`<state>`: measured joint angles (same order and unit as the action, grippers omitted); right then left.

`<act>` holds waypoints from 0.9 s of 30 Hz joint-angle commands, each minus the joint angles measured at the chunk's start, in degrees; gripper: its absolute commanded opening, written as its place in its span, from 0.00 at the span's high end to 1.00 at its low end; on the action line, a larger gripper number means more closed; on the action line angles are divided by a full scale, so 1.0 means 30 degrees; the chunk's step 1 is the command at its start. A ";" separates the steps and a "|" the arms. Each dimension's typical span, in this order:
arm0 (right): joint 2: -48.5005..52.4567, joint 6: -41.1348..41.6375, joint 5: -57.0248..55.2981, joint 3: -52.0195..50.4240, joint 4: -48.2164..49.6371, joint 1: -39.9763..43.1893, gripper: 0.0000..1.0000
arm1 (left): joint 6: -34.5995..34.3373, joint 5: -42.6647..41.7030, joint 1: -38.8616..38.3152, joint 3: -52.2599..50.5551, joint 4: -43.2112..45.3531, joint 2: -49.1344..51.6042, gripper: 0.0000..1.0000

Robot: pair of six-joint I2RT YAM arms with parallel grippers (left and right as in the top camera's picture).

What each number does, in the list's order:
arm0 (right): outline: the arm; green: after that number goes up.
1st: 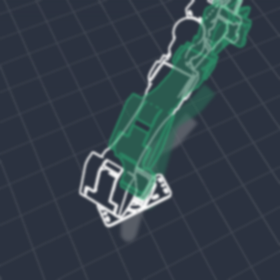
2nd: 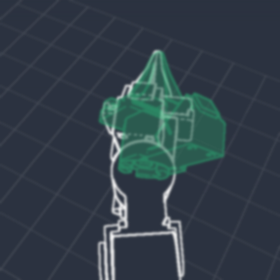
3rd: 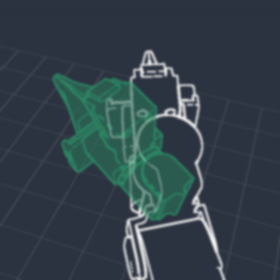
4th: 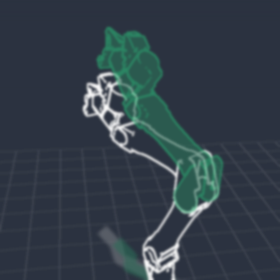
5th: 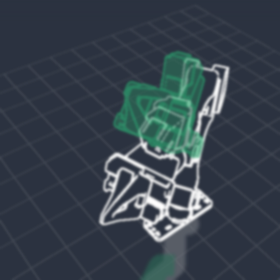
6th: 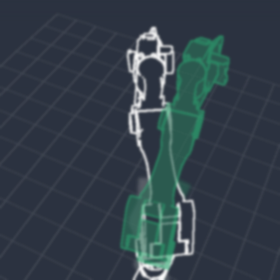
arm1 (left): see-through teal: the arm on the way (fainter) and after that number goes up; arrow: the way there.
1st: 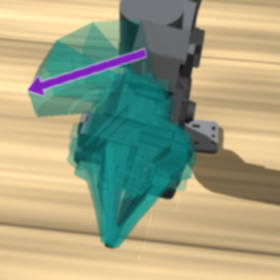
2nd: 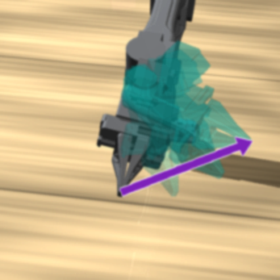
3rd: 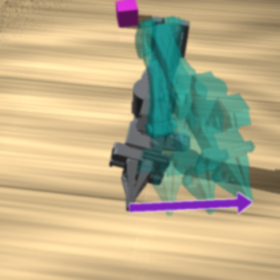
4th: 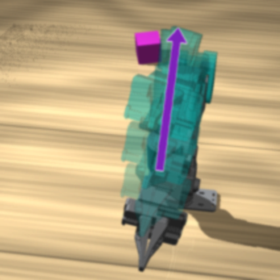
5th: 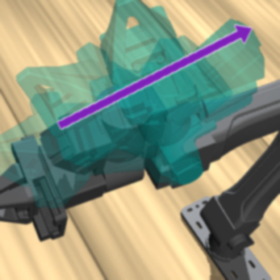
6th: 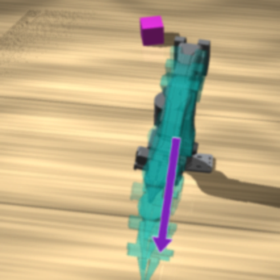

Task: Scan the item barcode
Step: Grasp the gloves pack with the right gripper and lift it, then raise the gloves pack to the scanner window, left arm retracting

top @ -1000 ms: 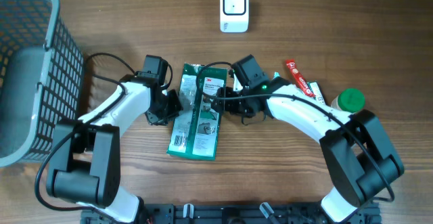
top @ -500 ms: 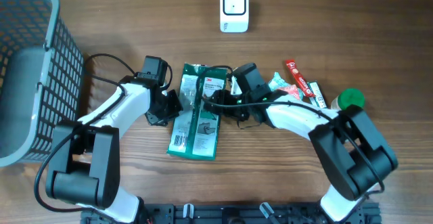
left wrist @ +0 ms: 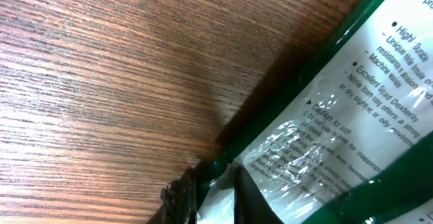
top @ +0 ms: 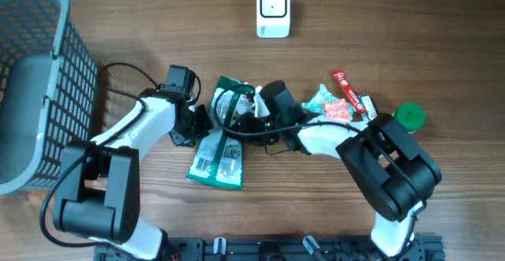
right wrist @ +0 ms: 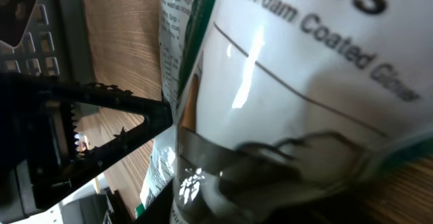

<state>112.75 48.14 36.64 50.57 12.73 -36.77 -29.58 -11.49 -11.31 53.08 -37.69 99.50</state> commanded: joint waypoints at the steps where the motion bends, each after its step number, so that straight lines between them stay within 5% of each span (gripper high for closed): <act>1: 0.0423 -0.0182 0.0444 -0.0219 0.0189 -0.0291 0.87 | 0.0277 0.0284 -0.0066 -0.0823 -0.0066 0.0619 0.88; 3: 0.0423 -0.0568 0.0452 -0.0219 0.0270 -0.0291 0.96 | 0.0277 0.0291 -0.0066 -0.0816 -0.0058 0.0619 0.88; 10: 0.0423 -0.3650 0.1785 -0.0219 0.1654 -0.0291 0.95 | 0.0306 0.0729 0.0146 -0.0357 0.0204 0.0306 0.87; 16: 0.0423 -0.3548 0.3679 -0.0219 0.2681 -0.0051 0.96 | 0.1326 0.2222 0.1195 0.1086 -0.0080 -0.2011 0.82; 21: 0.0342 -0.4473 0.4102 -0.0211 0.3818 0.0175 0.96 | 0.1880 0.5814 0.2120 0.1690 0.0554 -0.4743 0.83; 24: -0.0364 -0.5668 0.3912 -0.0197 0.4007 0.0364 0.96 | 0.2091 0.6076 0.2776 0.1690 0.1515 -0.5843 0.56; 27: -0.1865 -0.6244 0.3417 -0.0175 0.3840 0.0882 0.96 | 0.2310 0.6084 0.3395 0.1690 0.2178 -0.6193 0.49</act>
<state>112.71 33.95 46.61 50.02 23.99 -35.86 -24.38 3.51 -3.29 57.52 -32.64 82.30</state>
